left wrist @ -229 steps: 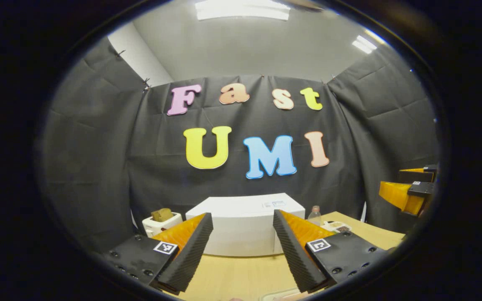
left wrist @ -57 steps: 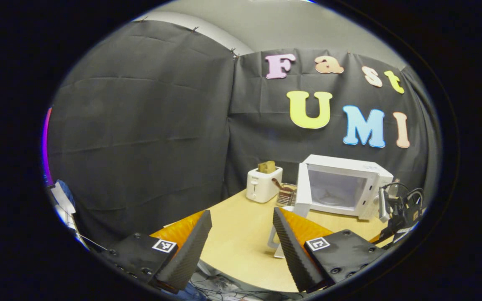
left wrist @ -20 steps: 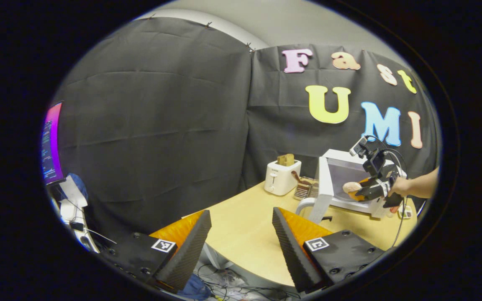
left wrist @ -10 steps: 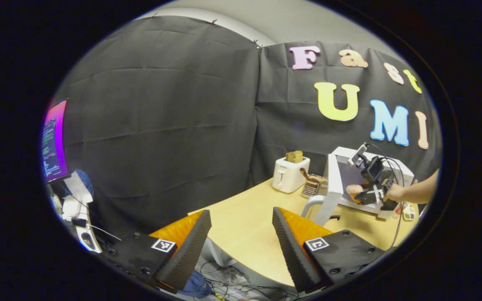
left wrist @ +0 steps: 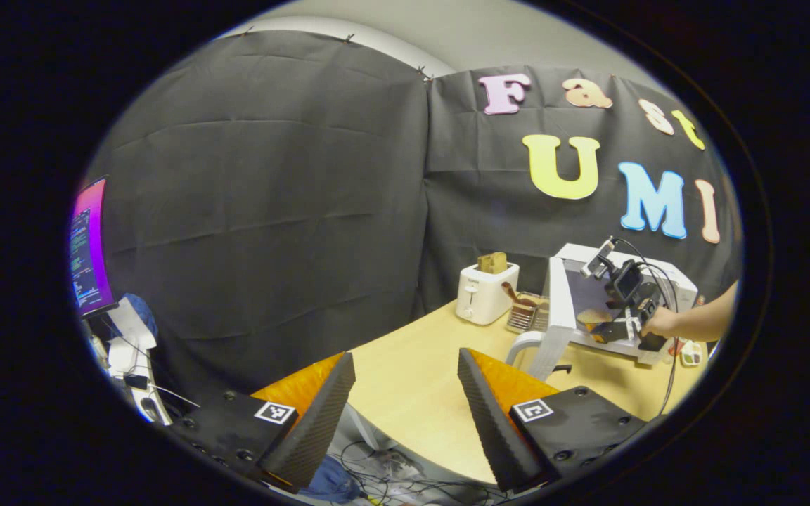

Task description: Open the microwave oven with the left hand, put the food in, and close the microwave oven.

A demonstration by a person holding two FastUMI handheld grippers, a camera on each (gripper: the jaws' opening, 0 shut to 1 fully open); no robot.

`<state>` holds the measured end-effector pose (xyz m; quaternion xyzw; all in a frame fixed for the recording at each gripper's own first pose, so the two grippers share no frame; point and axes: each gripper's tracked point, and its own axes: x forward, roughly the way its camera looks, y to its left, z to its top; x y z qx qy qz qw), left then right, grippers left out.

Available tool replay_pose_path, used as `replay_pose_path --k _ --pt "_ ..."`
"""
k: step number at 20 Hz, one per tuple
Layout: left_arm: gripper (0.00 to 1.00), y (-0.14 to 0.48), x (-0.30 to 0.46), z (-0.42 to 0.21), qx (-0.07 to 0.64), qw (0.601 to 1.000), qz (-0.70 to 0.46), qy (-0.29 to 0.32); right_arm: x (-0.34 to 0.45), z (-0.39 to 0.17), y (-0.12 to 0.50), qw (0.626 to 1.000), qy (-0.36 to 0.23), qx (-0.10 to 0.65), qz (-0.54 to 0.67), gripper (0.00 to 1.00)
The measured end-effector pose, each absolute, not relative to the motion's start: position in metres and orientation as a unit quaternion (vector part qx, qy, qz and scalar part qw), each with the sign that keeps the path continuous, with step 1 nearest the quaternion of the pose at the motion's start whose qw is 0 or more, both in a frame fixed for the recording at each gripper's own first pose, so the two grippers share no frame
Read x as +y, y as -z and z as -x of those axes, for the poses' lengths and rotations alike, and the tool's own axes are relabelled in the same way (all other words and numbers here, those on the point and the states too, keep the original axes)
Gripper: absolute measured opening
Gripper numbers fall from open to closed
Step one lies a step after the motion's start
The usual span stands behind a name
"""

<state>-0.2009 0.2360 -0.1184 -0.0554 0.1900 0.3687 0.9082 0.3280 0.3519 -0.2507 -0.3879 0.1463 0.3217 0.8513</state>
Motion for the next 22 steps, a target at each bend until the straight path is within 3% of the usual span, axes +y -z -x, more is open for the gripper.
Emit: replay_pose_path --k 5,11,22 --pt "0.96 0.123 0.236 0.188 0.185 0.919 0.058 -0.343 0.346 -0.291 0.227 0.855 -0.336 0.140 0.371 0.97" --pt "0.96 0.129 0.240 0.151 0.179 0.943 0.040 -0.278 0.323 -0.229 0.173 0.887 -0.330 0.109 0.305 0.97" --pt "0.97 0.171 0.267 0.095 0.181 0.963 0.038 -0.195 0.244 -0.142 0.056 0.946 -0.254 0.043 0.197 0.97"
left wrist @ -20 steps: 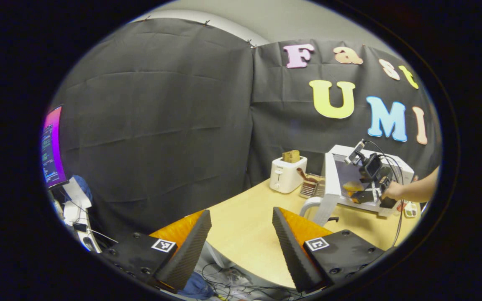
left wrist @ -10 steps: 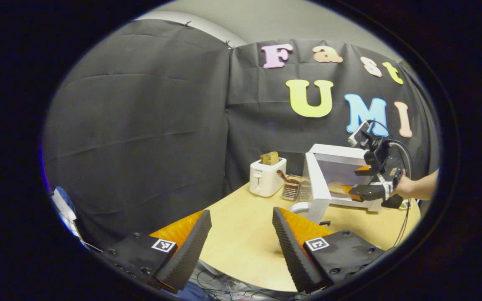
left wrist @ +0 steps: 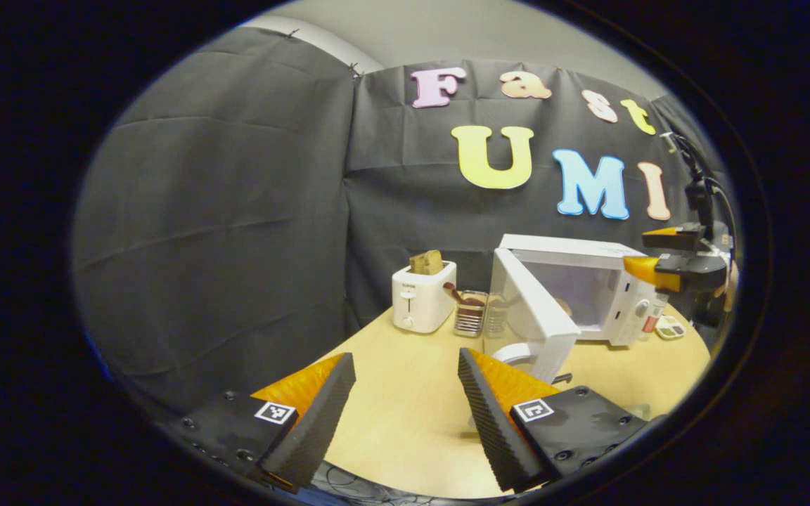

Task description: Open the microwave oven with the left hand, put the food in, and close the microwave oven.

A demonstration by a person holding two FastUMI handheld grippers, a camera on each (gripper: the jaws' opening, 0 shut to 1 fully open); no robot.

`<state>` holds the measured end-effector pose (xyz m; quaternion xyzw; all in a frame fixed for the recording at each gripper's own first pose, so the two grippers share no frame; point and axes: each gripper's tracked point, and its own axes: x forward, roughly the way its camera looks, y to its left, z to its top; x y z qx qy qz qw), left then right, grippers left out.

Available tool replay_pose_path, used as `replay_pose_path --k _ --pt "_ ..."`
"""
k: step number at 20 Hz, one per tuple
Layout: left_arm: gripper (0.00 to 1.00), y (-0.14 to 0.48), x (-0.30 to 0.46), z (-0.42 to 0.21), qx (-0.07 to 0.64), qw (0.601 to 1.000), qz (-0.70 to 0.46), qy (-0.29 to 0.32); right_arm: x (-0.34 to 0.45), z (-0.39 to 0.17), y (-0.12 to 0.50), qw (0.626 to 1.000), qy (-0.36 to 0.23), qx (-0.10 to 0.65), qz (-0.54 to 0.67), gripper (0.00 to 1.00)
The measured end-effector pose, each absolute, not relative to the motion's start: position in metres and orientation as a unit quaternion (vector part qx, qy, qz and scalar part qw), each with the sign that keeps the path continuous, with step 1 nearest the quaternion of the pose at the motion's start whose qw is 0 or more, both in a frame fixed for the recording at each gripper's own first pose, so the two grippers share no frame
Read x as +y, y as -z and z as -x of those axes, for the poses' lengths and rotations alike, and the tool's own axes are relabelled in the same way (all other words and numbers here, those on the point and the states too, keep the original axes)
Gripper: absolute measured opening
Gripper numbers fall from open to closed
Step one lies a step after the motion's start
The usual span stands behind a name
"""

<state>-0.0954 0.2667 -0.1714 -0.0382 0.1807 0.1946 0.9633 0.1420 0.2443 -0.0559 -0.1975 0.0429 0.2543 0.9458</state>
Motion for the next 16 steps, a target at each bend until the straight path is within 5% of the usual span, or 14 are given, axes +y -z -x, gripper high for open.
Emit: replay_pose_path --k 1,5,12,16 --pt "0.98 0.177 0.268 0.091 0.183 0.964 0.039 -0.187 0.239 -0.135 0.050 0.949 -0.248 0.040 0.192 0.97" --pt "0.75 0.200 0.265 0.077 0.192 0.969 0.039 -0.148 0.215 -0.109 0.027 0.962 -0.217 0.033 0.162 0.97" --pt "0.08 0.222 0.240 0.051 0.217 0.971 0.026 -0.095 0.178 -0.073 0.009 0.978 -0.165 0.024 0.127 0.97" --pt "0.07 0.223 0.219 0.042 0.219 0.973 0.025 -0.073 0.153 -0.065 0.016 0.983 -0.141 0.043 0.113 0.97"
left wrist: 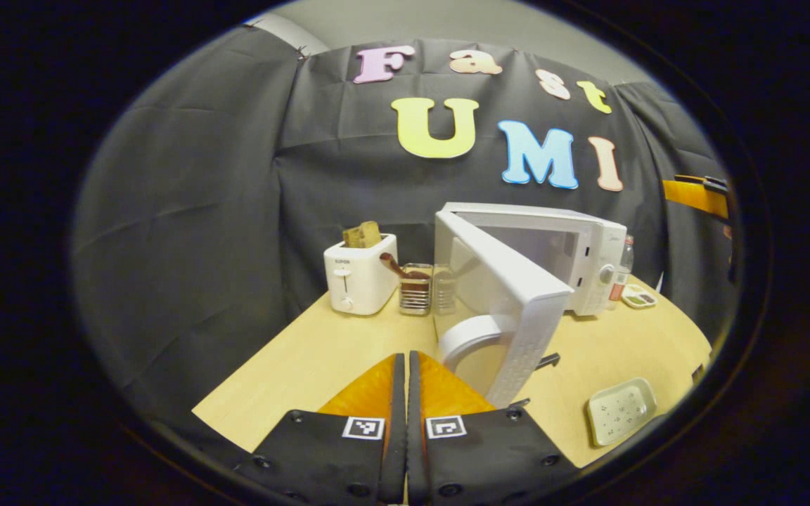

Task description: Open the microwave oven with the left hand, put the food in, and close the microwave oven.

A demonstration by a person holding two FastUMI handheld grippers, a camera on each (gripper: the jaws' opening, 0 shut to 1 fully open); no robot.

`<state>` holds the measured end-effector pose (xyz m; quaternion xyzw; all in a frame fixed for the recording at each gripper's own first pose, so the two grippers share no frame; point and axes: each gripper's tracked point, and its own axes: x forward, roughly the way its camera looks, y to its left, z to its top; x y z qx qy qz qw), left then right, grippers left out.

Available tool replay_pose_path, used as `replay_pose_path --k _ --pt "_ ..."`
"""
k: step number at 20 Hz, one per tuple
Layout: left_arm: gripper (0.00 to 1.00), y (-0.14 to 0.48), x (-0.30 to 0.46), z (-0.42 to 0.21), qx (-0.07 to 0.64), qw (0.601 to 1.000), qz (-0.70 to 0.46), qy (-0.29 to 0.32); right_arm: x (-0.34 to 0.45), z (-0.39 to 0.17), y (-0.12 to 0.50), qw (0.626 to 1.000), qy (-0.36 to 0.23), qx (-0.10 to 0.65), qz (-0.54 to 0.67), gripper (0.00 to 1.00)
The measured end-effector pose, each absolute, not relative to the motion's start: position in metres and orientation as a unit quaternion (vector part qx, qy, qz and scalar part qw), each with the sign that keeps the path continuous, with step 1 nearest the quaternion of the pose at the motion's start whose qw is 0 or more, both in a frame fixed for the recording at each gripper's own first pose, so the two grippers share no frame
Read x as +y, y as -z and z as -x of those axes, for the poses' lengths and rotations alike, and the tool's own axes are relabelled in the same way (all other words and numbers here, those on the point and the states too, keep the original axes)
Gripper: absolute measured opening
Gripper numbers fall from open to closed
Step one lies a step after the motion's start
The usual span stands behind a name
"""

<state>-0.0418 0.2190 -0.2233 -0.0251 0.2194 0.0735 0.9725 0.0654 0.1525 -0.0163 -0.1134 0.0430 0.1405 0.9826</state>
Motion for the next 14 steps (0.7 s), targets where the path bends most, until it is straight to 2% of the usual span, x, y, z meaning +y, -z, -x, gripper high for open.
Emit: replay_pose_path --k 14 --pt "0.08 0.206 0.121 0.008 0.220 0.975 0.043 -0.002 0.088 -0.061 0.027 0.984 -0.117 0.076 0.109 0.97"
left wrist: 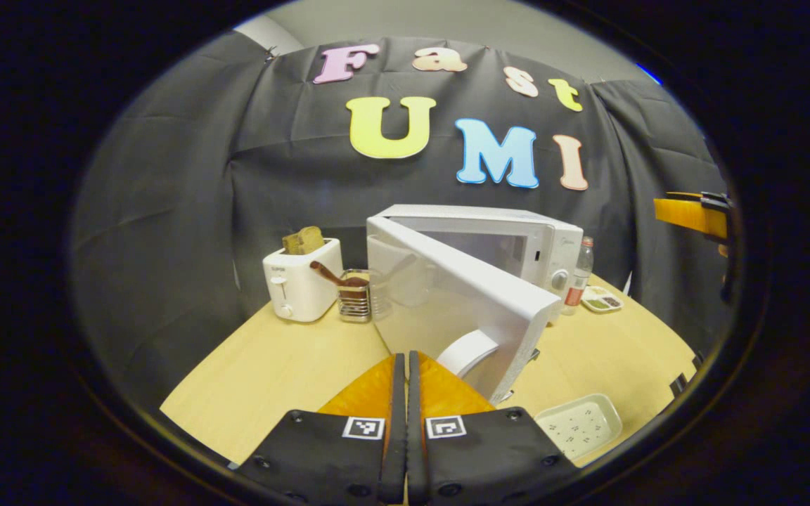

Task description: Open the microwave oven with the left hand, put the food in, and close the microwave oven.

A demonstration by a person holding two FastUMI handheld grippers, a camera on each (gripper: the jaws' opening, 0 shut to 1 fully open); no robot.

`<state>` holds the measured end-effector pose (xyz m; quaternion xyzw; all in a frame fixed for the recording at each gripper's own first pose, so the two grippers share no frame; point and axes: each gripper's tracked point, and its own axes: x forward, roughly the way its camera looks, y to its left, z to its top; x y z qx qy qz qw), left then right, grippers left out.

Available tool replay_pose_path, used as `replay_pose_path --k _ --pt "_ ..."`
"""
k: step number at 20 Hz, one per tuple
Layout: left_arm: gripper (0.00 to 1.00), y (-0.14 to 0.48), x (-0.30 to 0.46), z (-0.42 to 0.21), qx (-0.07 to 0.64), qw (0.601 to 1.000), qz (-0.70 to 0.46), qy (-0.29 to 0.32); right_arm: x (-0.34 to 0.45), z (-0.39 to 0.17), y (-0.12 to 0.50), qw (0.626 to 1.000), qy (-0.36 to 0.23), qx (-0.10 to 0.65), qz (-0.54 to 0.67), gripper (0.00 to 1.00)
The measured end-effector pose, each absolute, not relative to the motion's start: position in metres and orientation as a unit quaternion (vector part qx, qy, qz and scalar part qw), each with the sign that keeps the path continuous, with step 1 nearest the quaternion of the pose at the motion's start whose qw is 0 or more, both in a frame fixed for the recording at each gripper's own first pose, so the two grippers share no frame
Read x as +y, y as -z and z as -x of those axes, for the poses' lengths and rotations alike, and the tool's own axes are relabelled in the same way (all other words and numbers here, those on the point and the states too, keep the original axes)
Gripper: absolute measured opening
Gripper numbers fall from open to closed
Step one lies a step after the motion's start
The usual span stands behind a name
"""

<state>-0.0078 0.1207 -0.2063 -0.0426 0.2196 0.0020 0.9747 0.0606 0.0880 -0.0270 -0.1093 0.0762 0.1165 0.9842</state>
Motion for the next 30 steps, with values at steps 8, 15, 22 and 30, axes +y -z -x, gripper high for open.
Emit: replay_pose_path --k 8,15,22,30 --pt "0.08 0.206 0.068 -0.024 0.226 0.972 0.048 0.029 0.036 -0.066 0.025 0.988 -0.084 0.079 0.100 0.96" --pt "0.08 0.199 0.025 -0.064 0.220 0.973 0.039 0.066 0.001 -0.067 0.027 0.990 -0.055 0.090 0.090 0.96" --pt "0.08 0.198 -0.020 -0.107 0.218 0.969 0.022 0.112 -0.026 -0.057 0.037 0.990 -0.029 0.103 0.090 0.96" --pt "0.07 0.206 -0.063 -0.168 0.217 0.966 0.022 0.138 -0.060 -0.058 0.042 0.991 0.005 0.115 0.074 0.96"
